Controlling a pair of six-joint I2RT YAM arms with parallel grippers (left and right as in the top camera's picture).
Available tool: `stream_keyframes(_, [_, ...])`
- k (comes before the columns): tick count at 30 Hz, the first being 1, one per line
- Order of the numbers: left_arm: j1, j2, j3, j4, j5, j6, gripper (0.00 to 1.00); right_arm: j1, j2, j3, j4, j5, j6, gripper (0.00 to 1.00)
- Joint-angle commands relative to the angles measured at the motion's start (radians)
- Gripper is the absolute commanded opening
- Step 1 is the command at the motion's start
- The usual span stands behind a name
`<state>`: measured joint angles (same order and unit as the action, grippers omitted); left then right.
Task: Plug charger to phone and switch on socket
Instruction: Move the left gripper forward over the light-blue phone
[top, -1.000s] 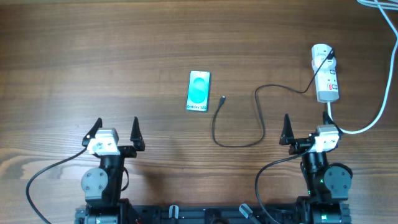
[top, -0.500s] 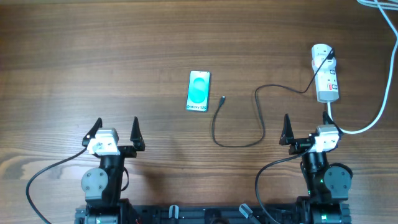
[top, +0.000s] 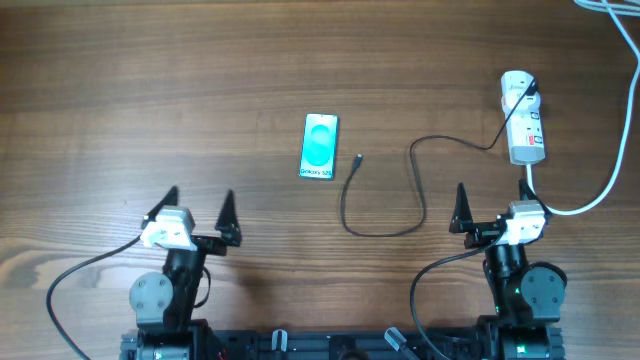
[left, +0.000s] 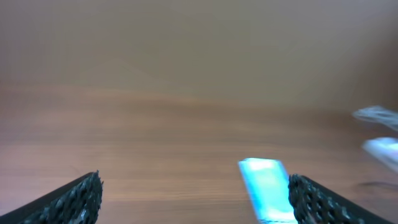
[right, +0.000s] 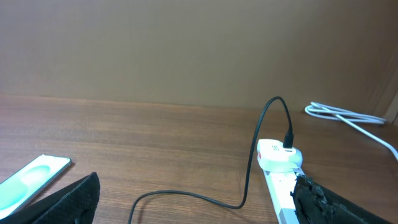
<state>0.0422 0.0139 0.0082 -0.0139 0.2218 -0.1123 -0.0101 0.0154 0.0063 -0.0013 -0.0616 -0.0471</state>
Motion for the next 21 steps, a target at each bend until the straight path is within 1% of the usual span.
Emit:
stream_keyframes(1, [-0.002, -0.010, -0.002, 0.116, 0.335, -0.136, 1.00, 0.000, -0.008, -0.001, 0.002, 0.009, -0.005, 1.00])
stream_keyframes(2, [-0.002, -0.010, -0.002, 0.162, 0.360, -0.137, 1.00, 0.000, -0.008, -0.001, 0.002, 0.009, -0.005, 1.00])
stream_keyframes(4, [-0.002, -0.010, -0.002, 0.301, 0.391, -0.188, 1.00, 0.000, -0.008, -0.001, 0.002, 0.009, -0.005, 1.00])
stream_keyframes(5, [-0.002, -0.010, -0.002, 0.354, 0.390, -0.209, 1.00, 0.000, -0.008, -0.001, 0.002, 0.009, -0.005, 1.00])
stream_keyframes(6, [0.000, -0.008, -0.001, 0.458, 0.378, -0.251, 1.00, 0.000, -0.008, -0.001, 0.002, 0.009, -0.005, 1.00])
stream_keyframes(7, [-0.001, -0.005, 0.007, 0.525, 0.348, -0.289, 1.00, 0.000, -0.008, -0.001, 0.002, 0.009, -0.005, 1.00])
stream_keyframes(8, [-0.001, 0.001, 0.026, 0.547, 0.321, -0.318, 1.00, 0.000, -0.008, -0.001, 0.002, 0.009, -0.005, 1.00])
stream_keyframes(9, [-0.001, 0.013, 0.064, 0.536, 0.312, -0.326, 1.00, 0.000, -0.008, -0.001, 0.002, 0.009, -0.005, 1.00])
stream_keyframes(12, [-0.001, 0.084, 0.203, 0.414, 0.312, -0.324, 1.00, 0.000, -0.008, -0.001, 0.002, 0.009, -0.005, 1.00])
stream_keyframes(14, [-0.001, 0.188, 0.351, 0.256, 0.313, -0.310, 1.00, 0.000, -0.008, -0.001, 0.002, 0.009, -0.005, 1.00])
stream_keyframes(15, [-0.001, 0.227, 0.399, 0.201, 0.312, -0.306, 1.00, 0.000, -0.008, -0.001, 0.002, 0.009, -0.005, 1.00])
stream_keyframes(17, [-0.001, 0.365, 0.557, -0.011, 0.311, -0.283, 1.00, 0.000, -0.008, -0.001, 0.002, 0.009, -0.005, 1.00])
stream_keyframes(19, [-0.001, 0.561, 0.751, -0.264, 0.319, -0.266, 1.00, 0.000, -0.008, -0.001, 0.002, 0.009, -0.005, 1.00])
stream_keyframes(21, [-0.001, 0.696, 0.868, -0.370, 0.391, -0.244, 1.00, 0.000, -0.008, -0.001, 0.002, 0.009, -0.005, 1.00])
